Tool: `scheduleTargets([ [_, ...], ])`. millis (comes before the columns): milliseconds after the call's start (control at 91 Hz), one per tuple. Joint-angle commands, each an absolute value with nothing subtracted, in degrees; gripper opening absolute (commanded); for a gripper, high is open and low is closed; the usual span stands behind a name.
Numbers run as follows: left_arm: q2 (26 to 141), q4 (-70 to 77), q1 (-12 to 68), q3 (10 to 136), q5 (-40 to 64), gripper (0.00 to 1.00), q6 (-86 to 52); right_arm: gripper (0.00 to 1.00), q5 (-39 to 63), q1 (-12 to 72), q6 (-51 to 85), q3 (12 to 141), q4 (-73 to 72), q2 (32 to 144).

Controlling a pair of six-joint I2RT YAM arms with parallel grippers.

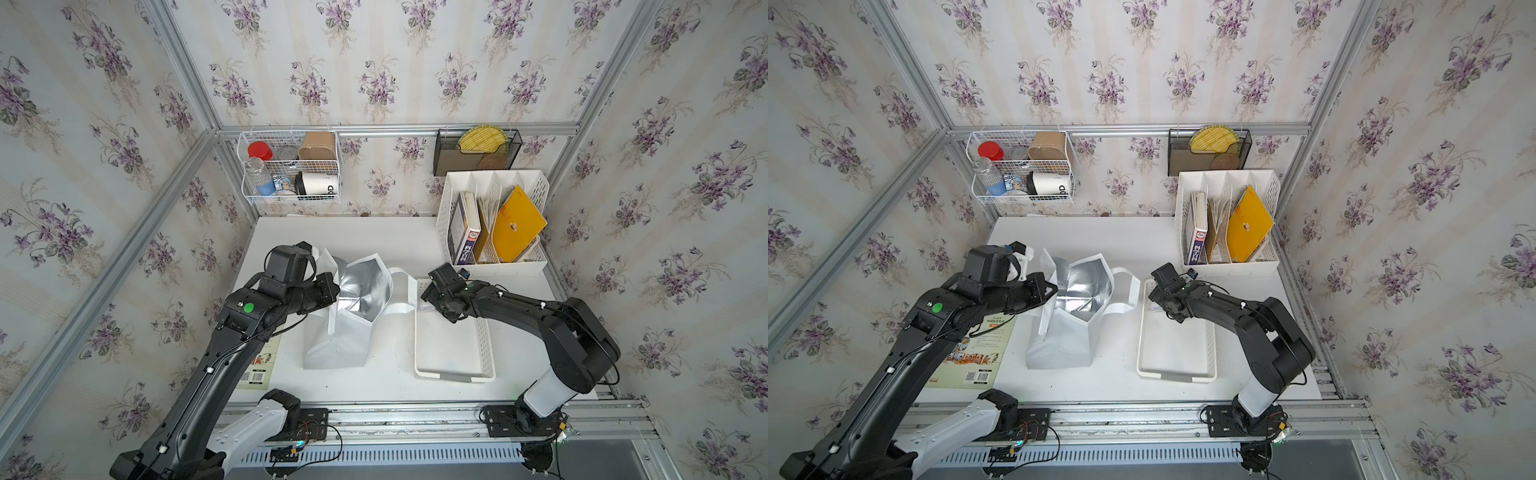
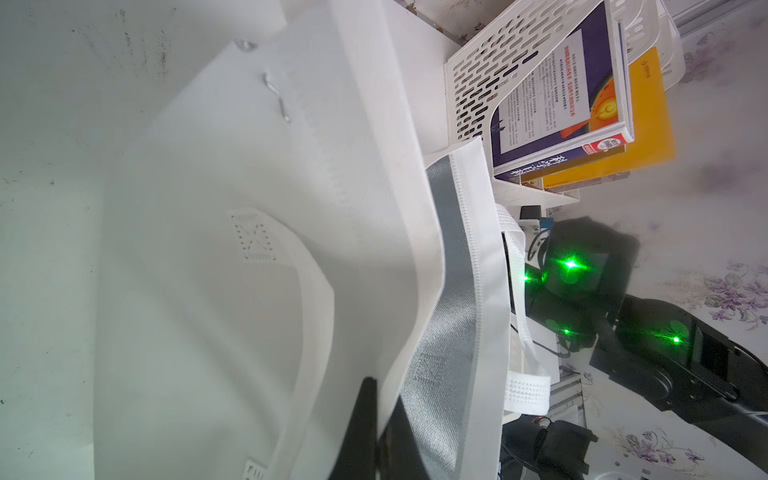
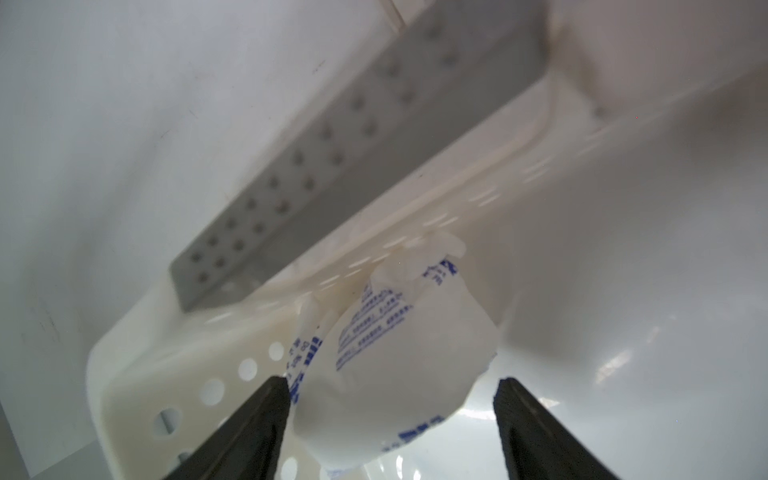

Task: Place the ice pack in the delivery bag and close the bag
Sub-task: Pick up the ice pack from the bin.

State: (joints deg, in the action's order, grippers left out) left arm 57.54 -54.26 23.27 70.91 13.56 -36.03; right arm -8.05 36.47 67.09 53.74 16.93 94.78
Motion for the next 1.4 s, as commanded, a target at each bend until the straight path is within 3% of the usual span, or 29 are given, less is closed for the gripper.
scheduleTargets([
  [0, 57.6, -54.0, 23.2, 70.5, 12.4, 0.00, -35.6, 0.82, -9.7, 36.6, 68.2, 52.9, 17.4, 95.4],
  [440, 57.9, -54.0, 23.2, 70.5, 13.0, 0.00, -36.6, 0.68, -9.8, 36.6, 66.9, 48.6, 17.1, 93.1],
  [869, 57.1, -54.4, 23.2, 70.5, 13.0, 0.00, -37.0, 0.61, -14.4, 36.6, 63.4, 40.2, 23.5, 75.6],
  [978, 56.7, -54.6, 23.2, 70.3, 13.0, 0.00, -37.1, 0.65, -15.4, 36.5, 64.2, 39.9, 25.5, 70.4],
  [1132, 56.2, -54.1, 23.2, 69.9, 13.0, 0.00, -37.6, 0.81, -15.0, 36.5, 66.0, 41.8, 27.1, 67.1],
  [1385, 56.2, -53.6, 23.2, 69.6, 13.1, 0.00, -38.2, 0.88, -16.9, 39.3, 67.9, 46.5, 27.7, 74.1],
])
